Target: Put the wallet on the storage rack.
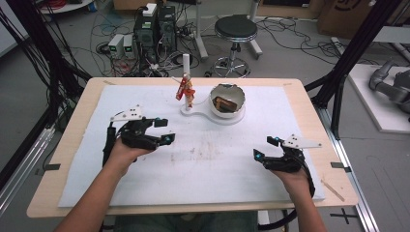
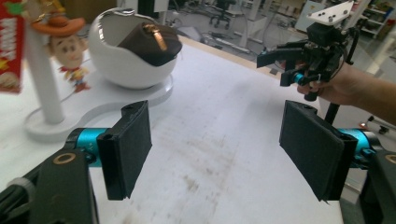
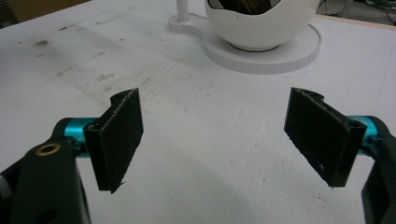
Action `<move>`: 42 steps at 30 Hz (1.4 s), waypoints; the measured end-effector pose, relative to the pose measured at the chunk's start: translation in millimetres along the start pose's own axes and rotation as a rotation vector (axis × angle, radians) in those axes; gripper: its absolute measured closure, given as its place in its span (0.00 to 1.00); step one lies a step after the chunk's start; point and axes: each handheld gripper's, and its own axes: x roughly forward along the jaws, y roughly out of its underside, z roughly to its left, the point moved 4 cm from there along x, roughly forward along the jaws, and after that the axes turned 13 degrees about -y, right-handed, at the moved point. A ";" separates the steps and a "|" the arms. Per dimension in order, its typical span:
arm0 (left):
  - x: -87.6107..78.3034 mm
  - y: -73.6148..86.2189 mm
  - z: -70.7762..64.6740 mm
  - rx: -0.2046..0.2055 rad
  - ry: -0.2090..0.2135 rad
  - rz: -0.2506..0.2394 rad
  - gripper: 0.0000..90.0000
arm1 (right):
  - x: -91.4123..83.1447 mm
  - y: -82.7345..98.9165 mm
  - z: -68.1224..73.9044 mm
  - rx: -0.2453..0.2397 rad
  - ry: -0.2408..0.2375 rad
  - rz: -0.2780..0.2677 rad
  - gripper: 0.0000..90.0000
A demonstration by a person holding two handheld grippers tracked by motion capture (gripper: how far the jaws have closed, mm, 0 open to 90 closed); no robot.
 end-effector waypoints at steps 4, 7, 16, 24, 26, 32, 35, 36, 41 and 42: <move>-17.0 7.5 3.4 -0.008 -0.018 -0.013 0.27 | 1.0 0.2 -0.9 0.002 -0.001 -0.001 0.22; -26.7 11.3 3.9 -0.007 -0.022 -0.021 0.26 | 2.1 0.0 -1.0 0.005 -0.004 0.001 0.22; -46.0 29.3 4.6 -0.015 -0.034 -0.031 0.26 | 3.3 -0.1 0.0 0.003 -0.011 0.000 0.22; -55.1 47.3 10.4 -0.017 -0.061 -0.035 0.25 | 1.5 0.5 -1.2 0.002 -0.010 -0.002 0.22; -56.7 50.0 11.7 -0.014 -0.067 -0.032 0.25 | 0.9 0.6 -2.4 0.001 -0.005 -0.002 0.22; -57.5 58.2 16.3 0.001 -0.087 -0.007 0.24 | -1.3 3.2 -5.1 0.009 0.000 0.001 0.22; -58.8 58.2 17.6 -0.002 -0.090 -0.015 0.24 | -2.2 3.6 -4.4 0.009 0.000 0.003 0.22; -59.3 58.2 17.8 -0.004 -0.091 -0.014 0.24 | -2.4 3.5 -3.9 0.010 0.000 0.001 0.22; -61.1 58.2 19.4 -0.012 -0.103 -0.021 0.24 | -1.7 2.7 -3.8 0.005 0.001 0.001 0.22; -61.6 58.1 19.8 -0.014 -0.105 -0.023 0.24 | -1.3 3.0 -3.9 0.006 0.001 0.003 0.22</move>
